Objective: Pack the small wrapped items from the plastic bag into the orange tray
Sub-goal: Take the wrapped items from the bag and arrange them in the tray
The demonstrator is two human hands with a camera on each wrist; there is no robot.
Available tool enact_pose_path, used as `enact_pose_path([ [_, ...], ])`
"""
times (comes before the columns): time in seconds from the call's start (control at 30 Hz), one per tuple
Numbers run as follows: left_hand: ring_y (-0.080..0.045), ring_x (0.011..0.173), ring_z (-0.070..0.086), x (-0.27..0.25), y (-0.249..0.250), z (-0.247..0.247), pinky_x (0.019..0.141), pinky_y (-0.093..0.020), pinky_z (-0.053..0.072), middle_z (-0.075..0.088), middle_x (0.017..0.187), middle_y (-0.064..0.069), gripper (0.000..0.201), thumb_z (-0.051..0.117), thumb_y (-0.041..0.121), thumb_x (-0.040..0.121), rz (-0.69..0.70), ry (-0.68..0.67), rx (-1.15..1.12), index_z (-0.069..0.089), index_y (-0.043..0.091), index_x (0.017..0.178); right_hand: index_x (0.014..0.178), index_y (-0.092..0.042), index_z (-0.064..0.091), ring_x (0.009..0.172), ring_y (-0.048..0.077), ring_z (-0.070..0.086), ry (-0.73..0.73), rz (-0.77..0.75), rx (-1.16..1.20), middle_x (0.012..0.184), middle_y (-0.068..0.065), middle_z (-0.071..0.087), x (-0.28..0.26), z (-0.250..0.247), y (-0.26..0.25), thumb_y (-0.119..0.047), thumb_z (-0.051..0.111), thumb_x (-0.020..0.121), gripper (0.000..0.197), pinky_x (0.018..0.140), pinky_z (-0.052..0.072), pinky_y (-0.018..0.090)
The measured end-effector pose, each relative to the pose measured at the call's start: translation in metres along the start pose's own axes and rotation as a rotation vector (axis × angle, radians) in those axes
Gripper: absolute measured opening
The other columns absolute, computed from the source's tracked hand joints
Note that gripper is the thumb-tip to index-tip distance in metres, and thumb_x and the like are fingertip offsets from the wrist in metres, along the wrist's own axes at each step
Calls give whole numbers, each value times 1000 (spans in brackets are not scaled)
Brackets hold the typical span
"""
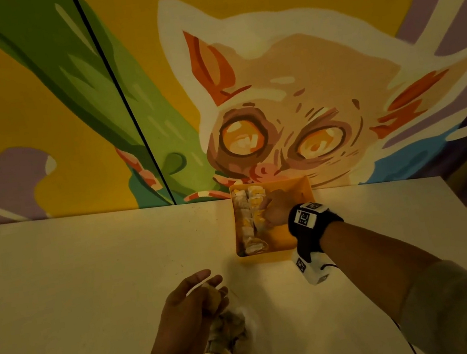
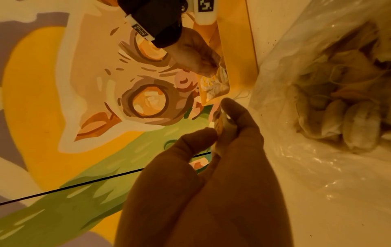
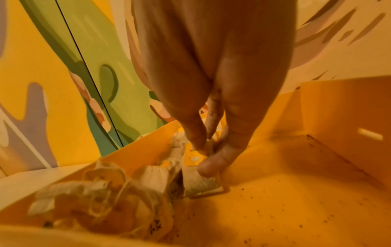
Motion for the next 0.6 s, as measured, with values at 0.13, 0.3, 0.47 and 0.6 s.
enact_pose_path([
  [0.13, -38, 105, 62, -6, 5, 5, 85, -43, 52, 66, 113, -18, 37, 37, -16, 91, 13, -46, -55, 59, 4, 113, 118, -20, 53, 86, 19, 63, 67, -9, 24, 107, 5, 64, -13, -7, -2, -23, 61, 92, 27, 63, 50, 27],
  [0.3, -43, 107, 63, -16, 7, 6, 86, -46, 52, 69, 111, -23, 29, 41, 4, 95, -31, -82, -214, 62, 1, 115, 110, -15, 59, 82, 21, 63, 314, -151, 254, 102, 8, 68, -58, -16, -12, -18, 63, 90, 21, 63, 49, 25],
  [0.47, -43, 110, 62, -28, 5, 6, 99, -49, 47, 68, 113, -26, 35, 42, 11, 91, -41, -95, -286, 61, -1, 119, 93, -22, 68, 87, 0, 60, 193, -481, 339, 93, -14, 67, -149, 14, -42, -18, 65, 91, 6, 70, 47, 12],
  [0.6, -38, 102, 64, -43, 8, 12, 92, -47, 52, 65, 113, -29, 35, 42, 9, 92, -27, -83, -262, 62, -3, 118, 99, -27, 69, 88, 2, 62, 60, -582, 347, 94, -14, 66, -202, 47, -46, -30, 69, 88, 12, 71, 53, 18],
])
Point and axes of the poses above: each hand's wrist, its own x-axis towards the middle knuckle, its own z-axis out of the palm, y = z × x, the point moved 6 cm from there along x, towards the middle knuckle
